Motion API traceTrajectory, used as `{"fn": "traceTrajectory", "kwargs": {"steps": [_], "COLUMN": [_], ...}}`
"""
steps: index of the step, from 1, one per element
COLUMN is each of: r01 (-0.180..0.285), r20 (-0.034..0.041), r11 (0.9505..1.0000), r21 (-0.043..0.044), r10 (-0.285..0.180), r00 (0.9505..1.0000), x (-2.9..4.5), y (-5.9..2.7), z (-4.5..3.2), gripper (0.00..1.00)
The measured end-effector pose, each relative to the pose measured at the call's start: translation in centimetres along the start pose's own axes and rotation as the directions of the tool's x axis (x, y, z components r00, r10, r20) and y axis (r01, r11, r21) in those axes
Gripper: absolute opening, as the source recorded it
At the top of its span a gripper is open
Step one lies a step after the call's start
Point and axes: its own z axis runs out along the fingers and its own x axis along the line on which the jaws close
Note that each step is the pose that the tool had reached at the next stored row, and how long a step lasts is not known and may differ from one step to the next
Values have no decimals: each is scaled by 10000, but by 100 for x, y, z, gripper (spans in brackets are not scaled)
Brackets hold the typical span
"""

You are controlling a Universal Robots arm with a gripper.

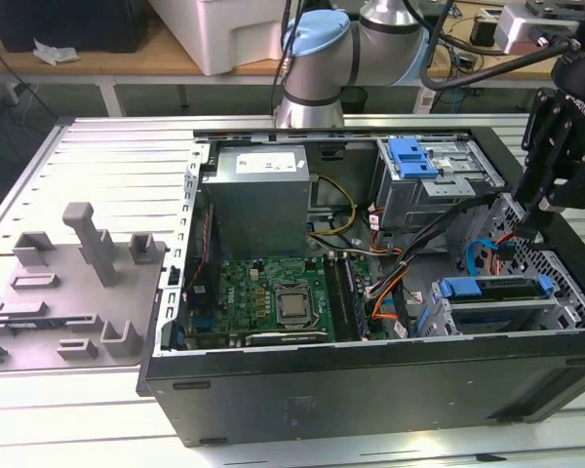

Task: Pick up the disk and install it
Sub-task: 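Insert the first disk wire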

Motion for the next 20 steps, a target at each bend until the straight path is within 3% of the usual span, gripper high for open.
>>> {"fn": "traceTrajectory", "kwargs": {"steps": [3, 4, 5, 6, 11, 20], "r01": [-17, -24, -36, -42, -64, -109], "r20": [-229, -342, -540, -615, -786, -1300], "r11": [10000, 10000, 9999, 9999, 9998, 9995], "r21": [50, 73, 116, 132, 169, 282], "r10": [18, 27, 42, 50, 77, 145], "r00": [9997, 9994, 9985, 9981, 9969, 9914], "x": [-29, -38, -55, -69, -154, -318], "y": [-5, -7, -11, -11, -10, 0], "z": [1, 1, 3, 3, 9, 40], "gripper": [44, 44, 44, 44, 44, 44]}}
